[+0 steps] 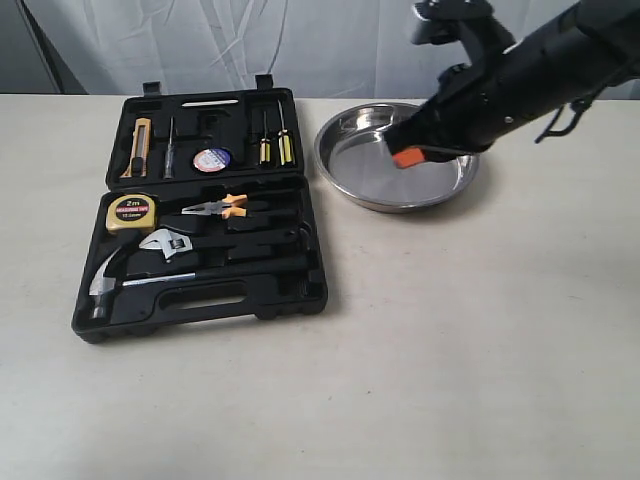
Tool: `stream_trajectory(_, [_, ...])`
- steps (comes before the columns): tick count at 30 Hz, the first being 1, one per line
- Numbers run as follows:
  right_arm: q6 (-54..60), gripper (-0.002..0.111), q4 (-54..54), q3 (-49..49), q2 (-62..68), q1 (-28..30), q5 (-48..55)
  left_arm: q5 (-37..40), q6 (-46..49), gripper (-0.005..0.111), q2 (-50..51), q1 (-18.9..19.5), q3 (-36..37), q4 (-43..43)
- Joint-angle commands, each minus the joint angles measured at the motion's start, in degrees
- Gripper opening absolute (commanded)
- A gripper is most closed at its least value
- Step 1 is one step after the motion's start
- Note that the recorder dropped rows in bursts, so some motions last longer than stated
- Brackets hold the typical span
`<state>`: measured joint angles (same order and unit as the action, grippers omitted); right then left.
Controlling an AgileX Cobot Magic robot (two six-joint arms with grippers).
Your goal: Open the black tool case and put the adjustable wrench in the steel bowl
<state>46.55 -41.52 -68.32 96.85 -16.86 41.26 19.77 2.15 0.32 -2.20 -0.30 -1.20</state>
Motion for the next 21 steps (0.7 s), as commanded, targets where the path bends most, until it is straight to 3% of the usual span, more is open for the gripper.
stream_trajectory(1, [15.59,-0.001,-11.34,-5.67,6.16,-3.91,5.25,-0.67,-0.12,0.000,-0.32,-0.25,0.30,0.01])
stream_trajectory(9, [29.37,-0.001,-12.18,-18.45,17.81,-14.05,7.17,-0.67,-0.12,0.000,-0.32,-0.25,0.30,0.01])
stream_trajectory(21, [29.89,-0.001,-7.50,-35.26,31.01,-24.99,8.14,-0.67,-0.12,0.000,-0.32,-0.25,0.30,0.01])
